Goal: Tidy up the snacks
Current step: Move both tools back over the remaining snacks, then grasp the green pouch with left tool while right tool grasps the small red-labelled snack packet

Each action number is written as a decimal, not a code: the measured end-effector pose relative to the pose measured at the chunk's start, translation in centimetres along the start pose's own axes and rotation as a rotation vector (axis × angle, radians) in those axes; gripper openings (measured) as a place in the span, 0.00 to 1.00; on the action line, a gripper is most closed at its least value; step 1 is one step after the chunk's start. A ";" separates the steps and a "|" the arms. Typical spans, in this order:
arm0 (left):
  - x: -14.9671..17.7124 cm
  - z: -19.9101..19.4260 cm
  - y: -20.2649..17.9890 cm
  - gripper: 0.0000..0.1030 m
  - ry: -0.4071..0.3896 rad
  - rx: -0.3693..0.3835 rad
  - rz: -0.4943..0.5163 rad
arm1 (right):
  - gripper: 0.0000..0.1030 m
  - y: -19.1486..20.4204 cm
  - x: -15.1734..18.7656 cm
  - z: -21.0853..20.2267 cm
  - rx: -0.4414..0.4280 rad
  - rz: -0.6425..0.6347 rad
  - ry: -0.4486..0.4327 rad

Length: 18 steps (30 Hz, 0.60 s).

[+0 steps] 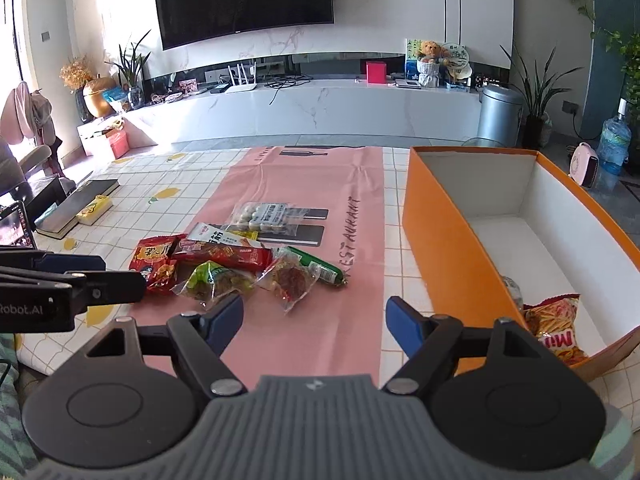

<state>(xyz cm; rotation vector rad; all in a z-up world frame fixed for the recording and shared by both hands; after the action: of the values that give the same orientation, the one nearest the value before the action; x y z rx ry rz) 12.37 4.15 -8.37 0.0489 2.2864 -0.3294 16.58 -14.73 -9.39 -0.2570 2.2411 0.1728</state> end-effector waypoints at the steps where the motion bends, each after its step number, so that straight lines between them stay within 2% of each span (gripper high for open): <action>1: 0.2 0.2 0.3 0.73 -0.003 -0.003 -0.008 | 0.74 0.3 0.2 0.3 0.003 -0.002 -0.007; 11: 1.4 3.3 1.2 0.76 -0.009 -0.017 -0.041 | 0.73 1.9 1.7 3.8 0.021 -0.106 -0.025; 14: 0.9 4.3 1.5 0.76 0.004 -0.029 -0.041 | 0.69 2.0 1.6 5.1 0.031 -0.152 -0.020; 18: 0.0 5.5 2.3 0.76 0.008 -0.035 -0.075 | 0.58 2.1 0.8 7.0 0.047 -0.233 -0.025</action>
<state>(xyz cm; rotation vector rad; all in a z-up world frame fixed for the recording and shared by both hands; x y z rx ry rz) 16.70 5.02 -12.36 -0.0538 2.3051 -0.3282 20.81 -11.27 -14.35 -0.4845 2.1676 -0.0019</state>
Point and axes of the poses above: each gripper's, at about its wrist camera, not at the fingertips, and z roughly the way its jaws point, y to its left, x to its underside, the point moved 7 cm from there along z, roughly the way its jaws point, and after that the axes turned 4 degrees about x, right-handed, at the moved point
